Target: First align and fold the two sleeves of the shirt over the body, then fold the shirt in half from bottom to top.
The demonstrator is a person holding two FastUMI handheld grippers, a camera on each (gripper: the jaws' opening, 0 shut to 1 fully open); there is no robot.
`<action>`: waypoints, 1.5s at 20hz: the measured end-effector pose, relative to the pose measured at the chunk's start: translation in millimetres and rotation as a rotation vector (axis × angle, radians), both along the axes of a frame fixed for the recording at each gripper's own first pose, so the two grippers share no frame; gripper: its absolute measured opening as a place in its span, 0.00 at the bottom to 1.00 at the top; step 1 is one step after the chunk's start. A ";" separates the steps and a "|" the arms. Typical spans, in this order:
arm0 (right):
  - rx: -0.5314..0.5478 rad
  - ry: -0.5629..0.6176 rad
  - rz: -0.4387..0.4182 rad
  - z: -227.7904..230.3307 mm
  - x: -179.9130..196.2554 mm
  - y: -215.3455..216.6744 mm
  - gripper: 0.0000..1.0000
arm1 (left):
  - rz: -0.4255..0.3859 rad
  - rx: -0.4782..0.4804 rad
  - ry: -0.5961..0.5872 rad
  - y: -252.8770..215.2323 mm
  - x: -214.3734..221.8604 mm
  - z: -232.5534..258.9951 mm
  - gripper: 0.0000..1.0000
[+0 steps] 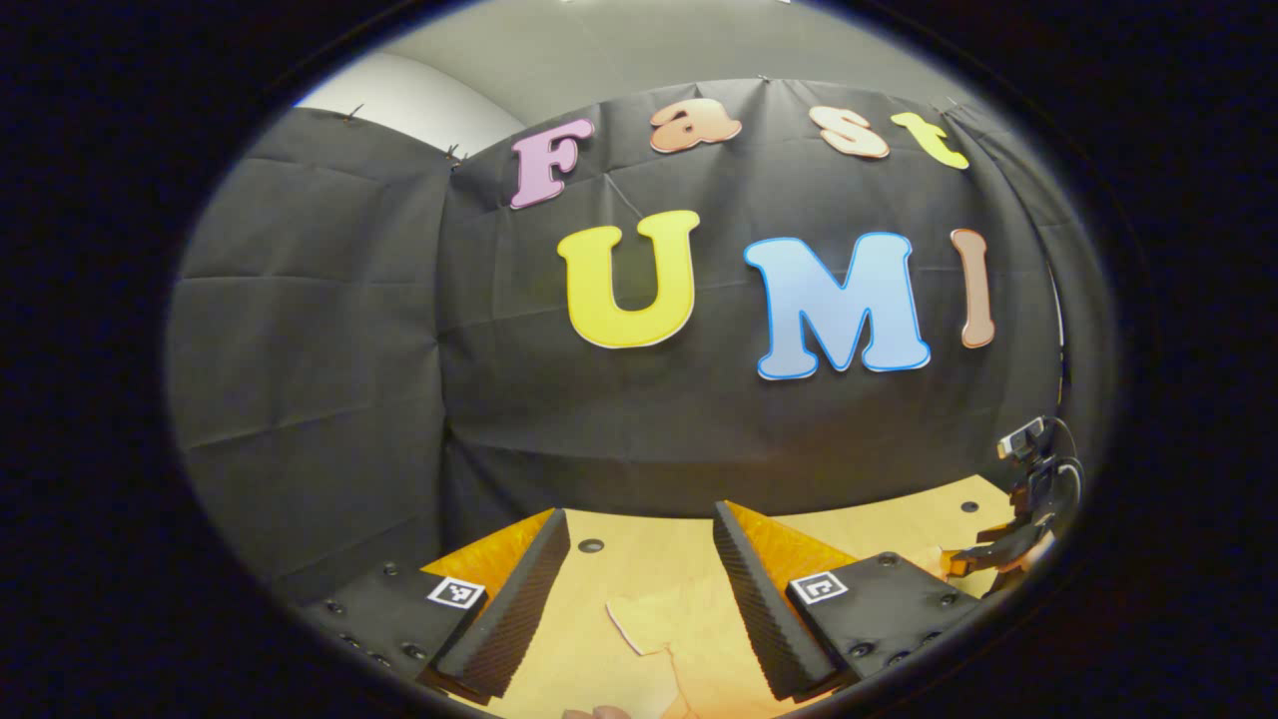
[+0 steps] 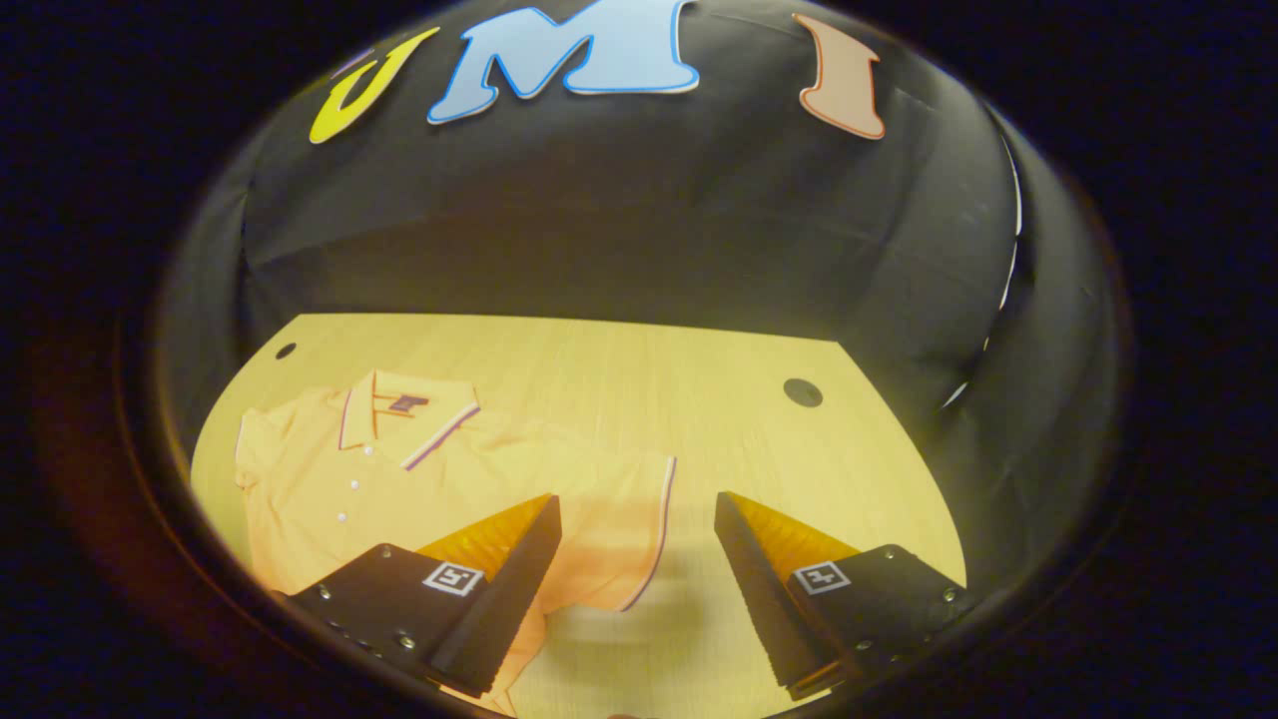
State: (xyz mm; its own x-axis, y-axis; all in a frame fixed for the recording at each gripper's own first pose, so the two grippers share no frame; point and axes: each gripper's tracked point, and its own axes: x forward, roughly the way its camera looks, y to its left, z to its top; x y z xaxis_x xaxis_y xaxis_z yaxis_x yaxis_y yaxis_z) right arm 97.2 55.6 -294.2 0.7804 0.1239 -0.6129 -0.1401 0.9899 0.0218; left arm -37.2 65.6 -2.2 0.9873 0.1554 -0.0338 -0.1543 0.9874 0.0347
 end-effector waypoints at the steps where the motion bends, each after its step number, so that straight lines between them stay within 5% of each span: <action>1: -0.004 0.039 0.003 -16.5 2.0 -1.3 0.97 | 0.023 0.003 0.009 7.3 -1.8 -1.8 0.94; 8: -0.023 0.142 0.007 -62.3 10.3 -1.2 0.97 | 0.085 0.001 0.038 22.4 -6.0 -8.5 0.95; 11: 0.040 0.159 0.010 -65.8 11.7 10.0 0.89 | 0.088 -0.010 0.046 21.4 -2.6 -12.6 0.95; 13: 0.091 0.177 0.007 -65.2 11.1 17.3 0.72 | 0.085 -0.019 0.050 17.8 1.3 -14.3 0.95; 16: 0.103 0.206 0.007 -65.4 11.2 19.1 0.29 | 0.071 -0.028 0.051 11.2 5.9 -16.1 0.96; 18: 0.121 0.234 0.004 -67.0 12.1 21.7 0.28 | 0.064 -0.029 0.051 8.9 8.0 -16.2 0.94; 19: 0.140 0.251 -0.017 -63.0 12.3 22.4 0.03 | 0.062 -0.028 0.054 8.2 7.5 -17.1 0.94; 25: 0.161 0.215 -0.018 -39.8 21.7 27.5 0.00 | 0.070 -0.031 0.063 14.0 7.7 -21.9 0.95; 30: 0.190 0.103 0.116 16.2 30.9 82.1 0.00 | 0.078 -0.046 0.079 18.3 7.2 -30.7 0.95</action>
